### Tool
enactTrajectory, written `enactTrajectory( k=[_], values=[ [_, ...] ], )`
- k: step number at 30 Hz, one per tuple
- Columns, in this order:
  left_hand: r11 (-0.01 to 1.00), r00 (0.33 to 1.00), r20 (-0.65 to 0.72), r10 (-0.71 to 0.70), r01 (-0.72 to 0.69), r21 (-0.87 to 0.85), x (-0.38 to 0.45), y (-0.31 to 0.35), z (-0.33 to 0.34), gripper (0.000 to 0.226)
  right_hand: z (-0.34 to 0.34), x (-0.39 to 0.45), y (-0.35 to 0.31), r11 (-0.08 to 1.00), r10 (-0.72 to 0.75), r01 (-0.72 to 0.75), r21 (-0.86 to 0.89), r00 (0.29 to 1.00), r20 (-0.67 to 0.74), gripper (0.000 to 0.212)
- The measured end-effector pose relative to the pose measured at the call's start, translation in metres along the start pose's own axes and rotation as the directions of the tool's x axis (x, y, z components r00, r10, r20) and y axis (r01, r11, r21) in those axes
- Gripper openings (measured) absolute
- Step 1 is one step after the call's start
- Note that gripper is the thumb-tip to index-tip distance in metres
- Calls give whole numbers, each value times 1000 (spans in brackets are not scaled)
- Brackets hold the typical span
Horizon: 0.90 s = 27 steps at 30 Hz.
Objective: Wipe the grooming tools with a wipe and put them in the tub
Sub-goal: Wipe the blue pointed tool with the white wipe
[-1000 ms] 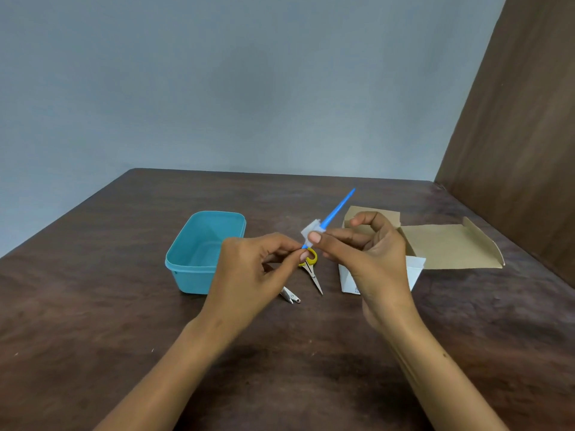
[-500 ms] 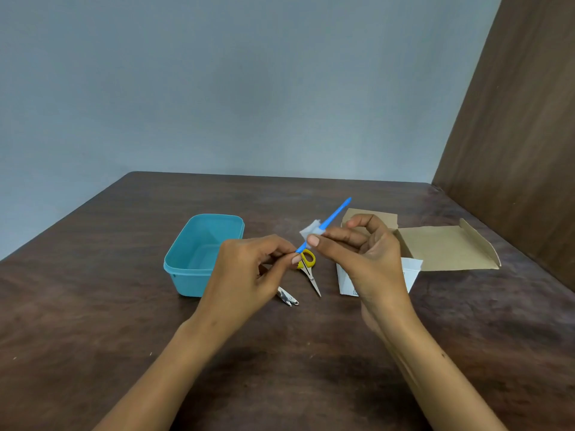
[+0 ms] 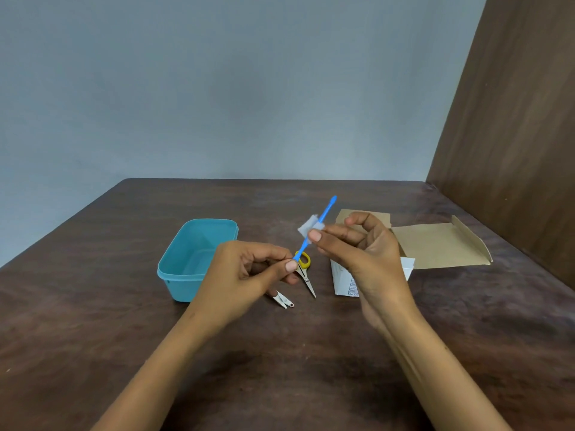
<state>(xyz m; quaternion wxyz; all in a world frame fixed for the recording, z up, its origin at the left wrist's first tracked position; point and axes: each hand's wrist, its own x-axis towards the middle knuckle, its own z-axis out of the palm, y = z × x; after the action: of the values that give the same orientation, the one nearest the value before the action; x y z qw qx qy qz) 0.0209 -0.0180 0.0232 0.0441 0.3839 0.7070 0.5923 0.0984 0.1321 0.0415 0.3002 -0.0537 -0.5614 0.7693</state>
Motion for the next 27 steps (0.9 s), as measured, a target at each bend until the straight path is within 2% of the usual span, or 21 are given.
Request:
enactTrajectory(
  k=[6,11,14,18,24,27],
  values=[
    [992,994,79,-73,81,-94,-1,4,0,11,-7,4,-7,992,-30,40,124,996,-84,39],
    [1000,1000,16,-25,25,-14,0,1,3,4,-5,3,-4,997,-11,17,69,996,-90,38],
    [999,999,-41,23,-24,-27,0,3,7,16,-1,0,-2,998,-24,29,55,997,-77,41],
    [998,995,-88,49,-52,-34,1,1,5,16,8,-7,9,999,-28,28,-21,1000,-10,42],
    [1000,999,-52,15,-15,-4,1,0,6,6,5,-1,3,997,-79,78,-16,993,-87,43],
    [1000,999,-52,10,-10,9,0,-2,6,6,3,-1,3,998,-55,53,-27,996,-70,43]
  ],
)
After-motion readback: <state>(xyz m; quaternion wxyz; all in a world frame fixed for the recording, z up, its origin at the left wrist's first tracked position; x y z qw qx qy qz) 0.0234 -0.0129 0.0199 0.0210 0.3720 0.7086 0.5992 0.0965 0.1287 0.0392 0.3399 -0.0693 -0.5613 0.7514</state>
